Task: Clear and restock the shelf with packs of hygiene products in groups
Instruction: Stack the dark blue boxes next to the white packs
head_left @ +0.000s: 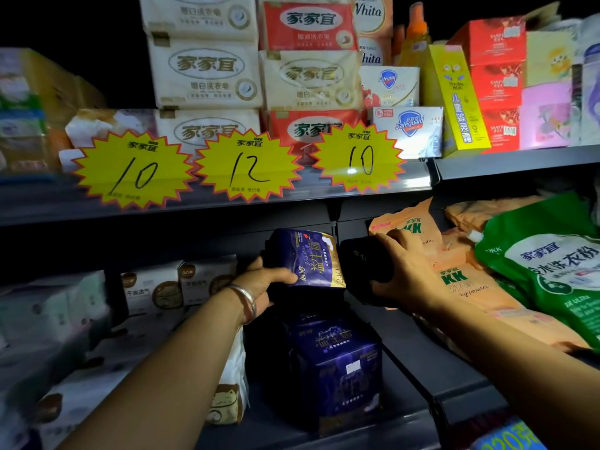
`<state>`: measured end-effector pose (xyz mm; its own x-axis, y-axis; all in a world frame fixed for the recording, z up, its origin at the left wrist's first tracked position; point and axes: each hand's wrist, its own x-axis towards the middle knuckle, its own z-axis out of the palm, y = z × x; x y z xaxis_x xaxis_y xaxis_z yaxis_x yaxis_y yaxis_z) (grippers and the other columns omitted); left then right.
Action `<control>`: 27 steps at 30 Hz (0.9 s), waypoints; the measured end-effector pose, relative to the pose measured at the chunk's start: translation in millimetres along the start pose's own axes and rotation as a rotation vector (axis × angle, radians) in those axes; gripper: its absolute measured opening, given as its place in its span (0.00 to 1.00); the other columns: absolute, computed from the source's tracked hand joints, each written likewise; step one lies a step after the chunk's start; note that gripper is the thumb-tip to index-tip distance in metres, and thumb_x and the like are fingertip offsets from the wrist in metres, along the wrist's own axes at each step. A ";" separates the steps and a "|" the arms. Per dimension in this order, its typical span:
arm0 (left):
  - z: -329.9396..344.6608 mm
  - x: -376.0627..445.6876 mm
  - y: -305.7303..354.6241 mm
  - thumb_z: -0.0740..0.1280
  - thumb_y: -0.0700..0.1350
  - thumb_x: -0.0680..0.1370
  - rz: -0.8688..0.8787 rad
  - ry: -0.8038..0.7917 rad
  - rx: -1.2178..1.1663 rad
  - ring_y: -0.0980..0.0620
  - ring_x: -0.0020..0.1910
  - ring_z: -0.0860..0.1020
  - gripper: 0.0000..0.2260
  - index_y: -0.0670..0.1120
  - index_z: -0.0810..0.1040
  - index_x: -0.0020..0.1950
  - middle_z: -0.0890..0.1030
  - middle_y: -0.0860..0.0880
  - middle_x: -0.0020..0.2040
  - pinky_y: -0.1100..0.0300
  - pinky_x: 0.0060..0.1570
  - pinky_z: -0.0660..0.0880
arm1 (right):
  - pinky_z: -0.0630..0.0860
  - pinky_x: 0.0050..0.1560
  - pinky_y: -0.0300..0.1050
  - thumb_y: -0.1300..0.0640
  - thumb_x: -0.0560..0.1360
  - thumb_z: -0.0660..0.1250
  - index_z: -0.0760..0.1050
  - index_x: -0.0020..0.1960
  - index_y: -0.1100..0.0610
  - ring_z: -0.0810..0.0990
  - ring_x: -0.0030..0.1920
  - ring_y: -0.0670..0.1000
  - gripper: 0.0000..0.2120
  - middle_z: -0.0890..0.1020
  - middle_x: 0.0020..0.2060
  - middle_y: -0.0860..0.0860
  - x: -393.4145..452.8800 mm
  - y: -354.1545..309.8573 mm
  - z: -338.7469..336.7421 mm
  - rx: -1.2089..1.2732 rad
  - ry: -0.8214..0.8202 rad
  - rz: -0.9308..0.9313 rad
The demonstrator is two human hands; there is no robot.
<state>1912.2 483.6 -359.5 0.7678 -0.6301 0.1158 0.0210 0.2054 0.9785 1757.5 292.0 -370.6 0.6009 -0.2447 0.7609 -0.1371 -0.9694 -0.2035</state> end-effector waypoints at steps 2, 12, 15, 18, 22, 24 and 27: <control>3.0 -4.5 0.6 0.76 0.37 0.63 -0.015 0.017 0.071 0.44 0.53 0.78 0.32 0.46 0.68 0.64 0.78 0.45 0.58 0.41 0.53 0.75 | 0.71 0.60 0.50 0.56 0.62 0.77 0.67 0.69 0.62 0.67 0.62 0.60 0.38 0.69 0.61 0.61 0.3 -2.2 -1.8 0.003 0.004 0.003; -0.4 -9.8 4.3 0.75 0.24 0.56 0.295 0.057 0.321 0.48 0.59 0.74 0.47 0.46 0.63 0.71 0.74 0.47 0.61 0.55 0.56 0.73 | 0.67 0.59 0.49 0.54 0.63 0.76 0.67 0.69 0.63 0.66 0.60 0.60 0.38 0.69 0.60 0.61 -5.1 -11.5 2.1 -0.032 0.013 0.047; -11.2 -12.4 -6.7 0.71 0.20 0.61 0.314 0.009 0.504 0.49 0.64 0.69 0.47 0.46 0.57 0.74 0.68 0.47 0.66 0.57 0.60 0.69 | 0.70 0.57 0.52 0.53 0.62 0.77 0.69 0.68 0.63 0.68 0.59 0.61 0.38 0.70 0.59 0.62 -9.8 -8.4 5.0 -0.057 -0.020 0.025; -22.6 -16.1 0.8 0.73 0.24 0.62 0.241 -0.044 0.652 0.51 0.65 0.66 0.49 0.47 0.52 0.75 0.65 0.51 0.65 0.59 0.62 0.66 | 0.69 0.55 0.50 0.53 0.62 0.77 0.71 0.64 0.64 0.68 0.57 0.61 0.35 0.70 0.57 0.61 -10.4 -7.6 3.7 -0.044 -0.008 0.038; -38.7 -15.2 9.7 0.78 0.29 0.59 0.166 -0.044 0.755 0.48 0.66 0.68 0.49 0.56 0.57 0.69 0.66 0.53 0.63 0.54 0.63 0.70 | 0.68 0.55 0.48 0.52 0.63 0.76 0.69 0.66 0.62 0.67 0.58 0.59 0.36 0.69 0.58 0.60 -5.3 -12.2 2.0 -0.065 0.010 0.068; -43.4 -15.1 6.0 0.77 0.29 0.59 0.169 -0.015 0.810 0.47 0.65 0.69 0.48 0.58 0.58 0.69 0.69 0.52 0.64 0.51 0.63 0.72 | 0.68 0.56 0.49 0.52 0.63 0.76 0.69 0.67 0.61 0.67 0.59 0.59 0.36 0.69 0.58 0.60 -6.0 -13.6 1.6 -0.068 0.003 0.083; -38.1 -20.5 -3.3 0.70 0.26 0.65 0.287 0.026 0.904 0.49 0.62 0.71 0.37 0.53 0.66 0.67 0.70 0.48 0.65 0.69 0.54 0.71 | 0.69 0.55 0.49 0.53 0.62 0.76 0.69 0.65 0.63 0.67 0.58 0.60 0.35 0.70 0.58 0.60 -13.3 -12.4 -0.8 -0.101 -0.023 0.082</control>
<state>1920.7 524.3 -371.7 0.6808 -0.6263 0.3798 -0.6663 -0.3142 0.6763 1750.5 307.3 -377.7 0.6021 -0.3241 0.7297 -0.2649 -0.9432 -0.2003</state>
